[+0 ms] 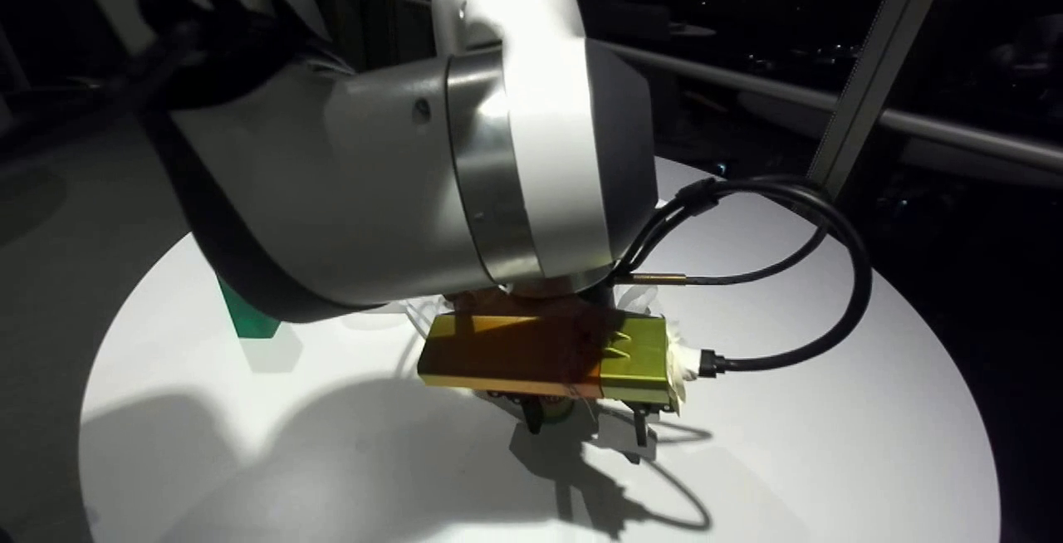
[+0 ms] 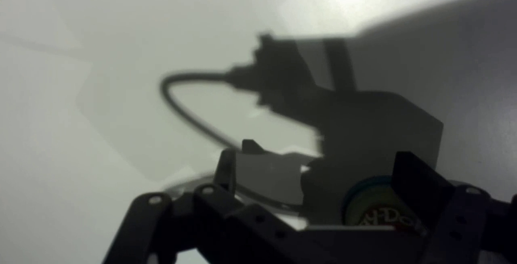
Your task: Put the objects inside the plastic
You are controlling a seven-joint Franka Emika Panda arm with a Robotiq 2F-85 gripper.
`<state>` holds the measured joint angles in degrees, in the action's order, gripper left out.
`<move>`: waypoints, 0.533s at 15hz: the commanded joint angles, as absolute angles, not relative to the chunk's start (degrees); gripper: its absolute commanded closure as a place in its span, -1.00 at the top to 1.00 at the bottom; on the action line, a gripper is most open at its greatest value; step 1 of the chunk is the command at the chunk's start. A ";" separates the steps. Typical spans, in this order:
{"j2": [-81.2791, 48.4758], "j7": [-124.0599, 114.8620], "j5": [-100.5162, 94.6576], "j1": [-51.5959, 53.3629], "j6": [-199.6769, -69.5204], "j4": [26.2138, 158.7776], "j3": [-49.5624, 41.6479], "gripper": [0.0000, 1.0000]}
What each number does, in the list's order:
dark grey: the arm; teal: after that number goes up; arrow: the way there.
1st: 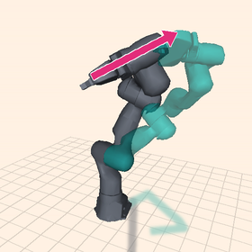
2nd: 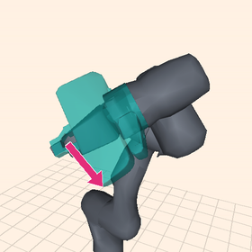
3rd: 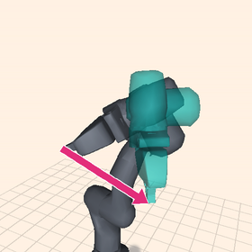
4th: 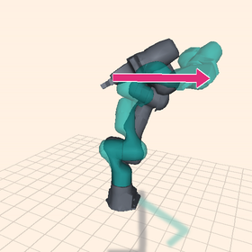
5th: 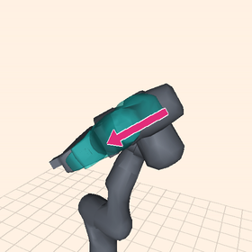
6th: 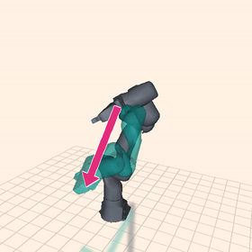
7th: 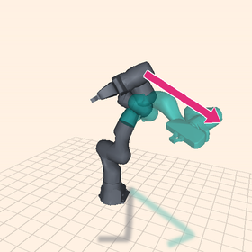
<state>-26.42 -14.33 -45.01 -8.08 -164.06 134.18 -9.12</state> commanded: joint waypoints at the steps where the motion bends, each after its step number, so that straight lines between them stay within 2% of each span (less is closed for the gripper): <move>1: -28.21 -11.16 -38.34 -7.20 -166.07 131.98 -8.88 1.00; 8: -27.88 -5.28 -28.03 -3.53 -168.25 130.98 -9.69 1.00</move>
<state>-27.23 -8.60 -32.08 -5.46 -166.32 132.06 -8.55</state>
